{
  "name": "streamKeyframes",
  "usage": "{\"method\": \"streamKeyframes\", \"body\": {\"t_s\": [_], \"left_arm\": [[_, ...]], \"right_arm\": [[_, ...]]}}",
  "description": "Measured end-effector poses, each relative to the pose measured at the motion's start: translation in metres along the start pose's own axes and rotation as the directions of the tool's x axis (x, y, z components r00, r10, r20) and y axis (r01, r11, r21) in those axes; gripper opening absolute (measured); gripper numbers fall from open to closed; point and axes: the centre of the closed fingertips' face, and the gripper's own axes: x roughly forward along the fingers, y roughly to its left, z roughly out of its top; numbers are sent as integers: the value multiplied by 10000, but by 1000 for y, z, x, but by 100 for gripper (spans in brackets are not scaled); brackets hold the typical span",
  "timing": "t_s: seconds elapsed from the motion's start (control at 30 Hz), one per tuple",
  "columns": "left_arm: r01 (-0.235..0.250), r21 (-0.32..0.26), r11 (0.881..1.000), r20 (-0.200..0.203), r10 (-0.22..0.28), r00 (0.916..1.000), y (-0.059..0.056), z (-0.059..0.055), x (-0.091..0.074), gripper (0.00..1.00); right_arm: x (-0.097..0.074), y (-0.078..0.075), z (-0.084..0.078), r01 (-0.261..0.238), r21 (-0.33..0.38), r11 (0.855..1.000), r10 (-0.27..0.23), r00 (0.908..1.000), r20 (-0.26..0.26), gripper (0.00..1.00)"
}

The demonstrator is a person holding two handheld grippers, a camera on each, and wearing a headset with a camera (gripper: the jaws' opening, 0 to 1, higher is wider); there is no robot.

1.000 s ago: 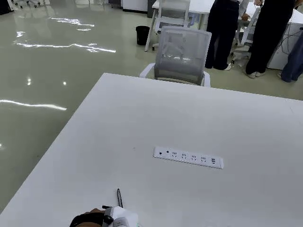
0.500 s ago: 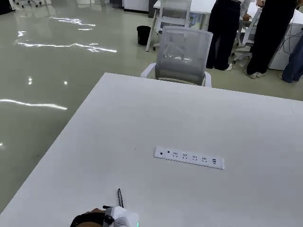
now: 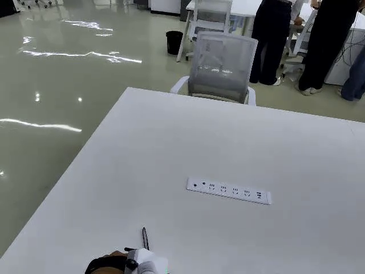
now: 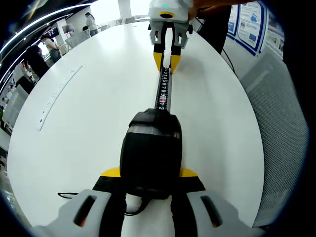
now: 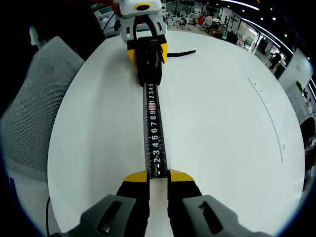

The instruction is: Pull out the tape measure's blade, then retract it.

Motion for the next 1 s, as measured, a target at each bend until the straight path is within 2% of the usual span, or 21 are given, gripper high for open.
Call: {"method": "streamKeyframes", "body": {"t_s": [1.0], "left_arm": [[7,-39,10000,-24,-7,10000,0,-1,2,31]], "right_arm": [[-9,-3,-13,36,88,10000,-35,9999,-115,11]]}}
